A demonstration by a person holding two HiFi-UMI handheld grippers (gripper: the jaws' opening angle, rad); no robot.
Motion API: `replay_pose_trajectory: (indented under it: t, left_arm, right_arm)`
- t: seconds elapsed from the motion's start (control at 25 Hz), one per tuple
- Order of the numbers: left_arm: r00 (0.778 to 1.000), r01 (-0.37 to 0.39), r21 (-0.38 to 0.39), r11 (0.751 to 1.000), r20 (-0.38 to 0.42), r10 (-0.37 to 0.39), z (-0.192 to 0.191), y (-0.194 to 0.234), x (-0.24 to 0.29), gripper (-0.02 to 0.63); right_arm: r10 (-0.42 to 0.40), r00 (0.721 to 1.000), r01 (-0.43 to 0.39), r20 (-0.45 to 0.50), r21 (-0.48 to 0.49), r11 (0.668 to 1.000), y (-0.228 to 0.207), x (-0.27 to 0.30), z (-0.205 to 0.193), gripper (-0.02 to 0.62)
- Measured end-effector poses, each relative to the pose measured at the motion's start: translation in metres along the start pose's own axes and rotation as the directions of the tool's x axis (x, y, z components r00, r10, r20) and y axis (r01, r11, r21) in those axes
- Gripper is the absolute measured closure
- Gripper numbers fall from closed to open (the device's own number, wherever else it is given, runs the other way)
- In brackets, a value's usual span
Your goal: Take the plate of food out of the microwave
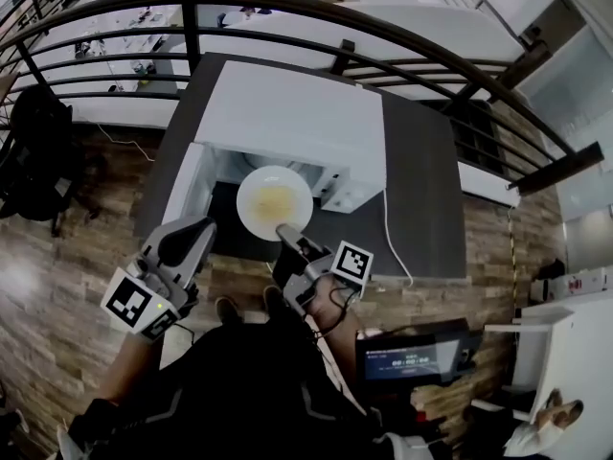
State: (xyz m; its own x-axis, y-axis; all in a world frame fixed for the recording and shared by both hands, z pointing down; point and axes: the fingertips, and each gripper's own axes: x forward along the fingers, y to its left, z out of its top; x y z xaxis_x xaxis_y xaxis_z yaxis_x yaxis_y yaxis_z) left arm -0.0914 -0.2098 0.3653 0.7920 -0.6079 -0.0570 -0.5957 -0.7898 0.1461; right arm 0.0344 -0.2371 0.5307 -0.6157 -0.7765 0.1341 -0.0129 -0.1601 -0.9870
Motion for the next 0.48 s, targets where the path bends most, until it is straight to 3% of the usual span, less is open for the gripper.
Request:
replay_pose_trajectory:
  t: [0.32, 0.48]
  left_arm:
    - [0.998, 0.057, -0.003, 0.998, -0.024, -0.057, -0.008, -0.009, -0.001, 0.603]
    - [0.999, 0.044, 0.017, 0.999, -0.031, -0.044, -0.011, -0.016, 0.007, 0.603]
  right_arm:
    - [-0.013, 1.000, 0.013, -0.022, 0.012, 1.000, 0.007, -0.033, -0.026, 0.581]
    - [-0.008, 0.999, 0.008, -0.036, 0.005, 1.000, 0.004, -0.052, -0.021, 0.581]
